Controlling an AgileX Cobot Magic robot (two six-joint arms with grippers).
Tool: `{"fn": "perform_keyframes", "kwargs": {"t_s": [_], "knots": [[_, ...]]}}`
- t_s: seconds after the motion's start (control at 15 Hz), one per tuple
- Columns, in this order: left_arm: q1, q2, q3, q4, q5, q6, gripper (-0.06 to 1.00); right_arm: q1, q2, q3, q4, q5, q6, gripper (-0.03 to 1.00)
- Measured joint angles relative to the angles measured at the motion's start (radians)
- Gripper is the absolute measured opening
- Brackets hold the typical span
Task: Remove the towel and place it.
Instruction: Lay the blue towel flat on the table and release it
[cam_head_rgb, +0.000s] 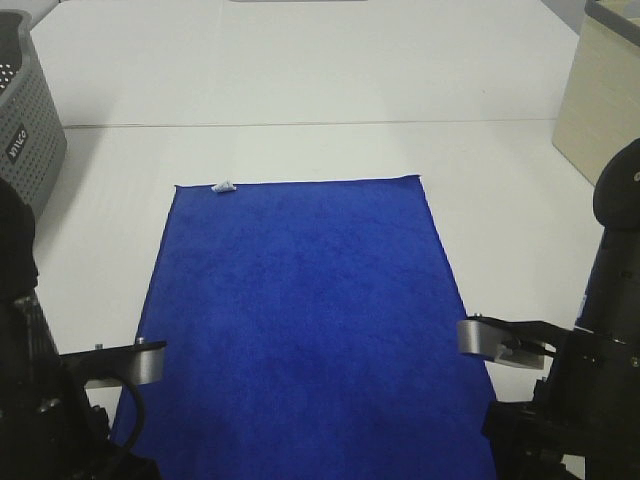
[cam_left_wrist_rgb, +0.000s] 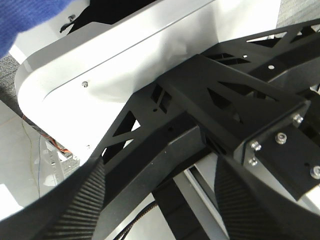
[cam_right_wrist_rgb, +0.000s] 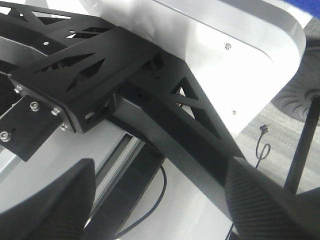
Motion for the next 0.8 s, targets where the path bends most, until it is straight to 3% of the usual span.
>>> {"fn": "perform_keyframes", "kwargs": {"t_s": [0.27,0.47,0.67,0.8], "knots": [[0.0,0.0,-0.151,0.051,0.068,0.014,0.61,0.0,-0.056,-0.152,-0.033,0.003,0.008,0.72],[0.003,0.001,-0.321,0.193,0.076,-0.036,0.61,-0.021,-0.062,-0.313,-0.114,-0.014,0.083,0.72],[0.091,0.006,-0.523,0.326,0.073,-0.08,0.61,-0.18,-0.061,-0.506,-0.111,-0.039,0.102,0.72],[0.168,0.035,-0.629,0.342,0.073,-0.076,0.61,-0.253,-0.037,-0.621,-0.107,-0.039,0.091,0.72]]}}
